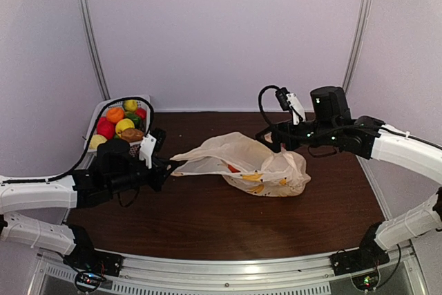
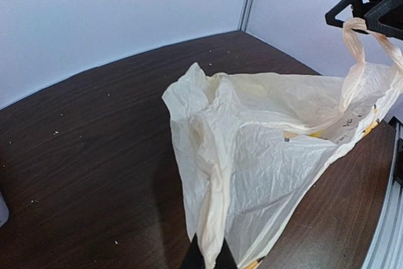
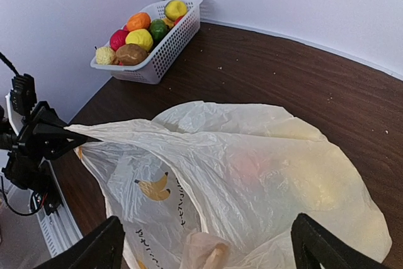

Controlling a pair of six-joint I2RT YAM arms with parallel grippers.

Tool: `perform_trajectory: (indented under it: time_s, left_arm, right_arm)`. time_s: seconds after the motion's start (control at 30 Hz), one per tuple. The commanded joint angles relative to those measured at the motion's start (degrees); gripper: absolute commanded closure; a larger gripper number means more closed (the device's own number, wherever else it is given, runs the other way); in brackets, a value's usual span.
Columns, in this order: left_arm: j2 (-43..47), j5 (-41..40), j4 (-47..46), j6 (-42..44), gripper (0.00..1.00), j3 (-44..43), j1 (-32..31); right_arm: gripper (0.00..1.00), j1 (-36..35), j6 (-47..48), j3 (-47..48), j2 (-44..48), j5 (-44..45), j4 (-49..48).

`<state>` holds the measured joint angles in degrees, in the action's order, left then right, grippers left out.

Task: Untie the knot of the plastic bag and take out the fruit
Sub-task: Open the bag opening for the takeout bag.

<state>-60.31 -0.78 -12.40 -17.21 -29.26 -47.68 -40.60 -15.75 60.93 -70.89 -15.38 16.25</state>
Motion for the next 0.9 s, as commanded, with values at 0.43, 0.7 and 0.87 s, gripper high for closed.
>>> perform_trajectory:
  time_s: [0.43, 0.7, 0.87]
  left_arm:
    - [-9.34, -6.26, 3.85, -4.79, 1.0, -6.05, 3.25]
    - [-16.41, -5.38, 2.96, -5.31, 1.0, -12.56, 6.35]
    - [-19.28, -5.63, 2.87, -6.56, 1.0, -14.14, 7.6]
  right_arm:
    - [1.0, -2.26, 0.1, -4.46, 9.41, -13.03, -1.16]
    - [1.0, -8.41, -5.87, -22.69, 15.55, -14.48, -4.82]
    - [1.0, -11.51, -12.93, -34.17, 17.64, -12.72, -13.65]
